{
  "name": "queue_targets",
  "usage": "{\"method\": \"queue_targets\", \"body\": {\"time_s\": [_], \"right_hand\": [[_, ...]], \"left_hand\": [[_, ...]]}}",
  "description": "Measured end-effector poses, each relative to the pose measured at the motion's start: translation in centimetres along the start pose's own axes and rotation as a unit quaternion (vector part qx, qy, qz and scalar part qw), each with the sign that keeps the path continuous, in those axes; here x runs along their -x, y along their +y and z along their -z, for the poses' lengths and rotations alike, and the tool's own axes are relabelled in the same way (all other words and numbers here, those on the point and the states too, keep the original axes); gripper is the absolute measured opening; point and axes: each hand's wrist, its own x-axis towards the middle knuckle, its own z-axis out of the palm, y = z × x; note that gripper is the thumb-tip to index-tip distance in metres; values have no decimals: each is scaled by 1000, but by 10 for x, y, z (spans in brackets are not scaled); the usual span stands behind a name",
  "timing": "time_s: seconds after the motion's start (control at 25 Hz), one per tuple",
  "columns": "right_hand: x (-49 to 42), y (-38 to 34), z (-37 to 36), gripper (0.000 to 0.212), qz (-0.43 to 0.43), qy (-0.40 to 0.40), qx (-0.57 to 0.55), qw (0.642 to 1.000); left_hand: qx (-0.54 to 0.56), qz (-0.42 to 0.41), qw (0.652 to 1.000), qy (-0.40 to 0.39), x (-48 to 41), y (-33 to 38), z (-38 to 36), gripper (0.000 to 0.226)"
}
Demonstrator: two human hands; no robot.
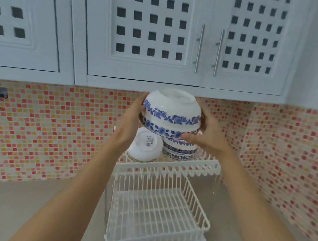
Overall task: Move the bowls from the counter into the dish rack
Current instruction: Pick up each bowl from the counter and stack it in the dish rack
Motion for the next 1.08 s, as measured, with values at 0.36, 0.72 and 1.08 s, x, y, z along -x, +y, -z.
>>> {"method": "queue_targets", "body": {"time_s": [0.36,0.72,1.08], "right_hand": [[-4,86,99,129,-44,-57,200,977],[-24,155,90,132,-50,-173,264,948],[-24,175,81,134,-36,-203,360,910]], "left_hand": [[-73,158,984,48,-52,-59,-124,74],[-167,202,962,83,-54,-101,-157,46],[-231,224,945,62,-49,-116,-159,58]]}}
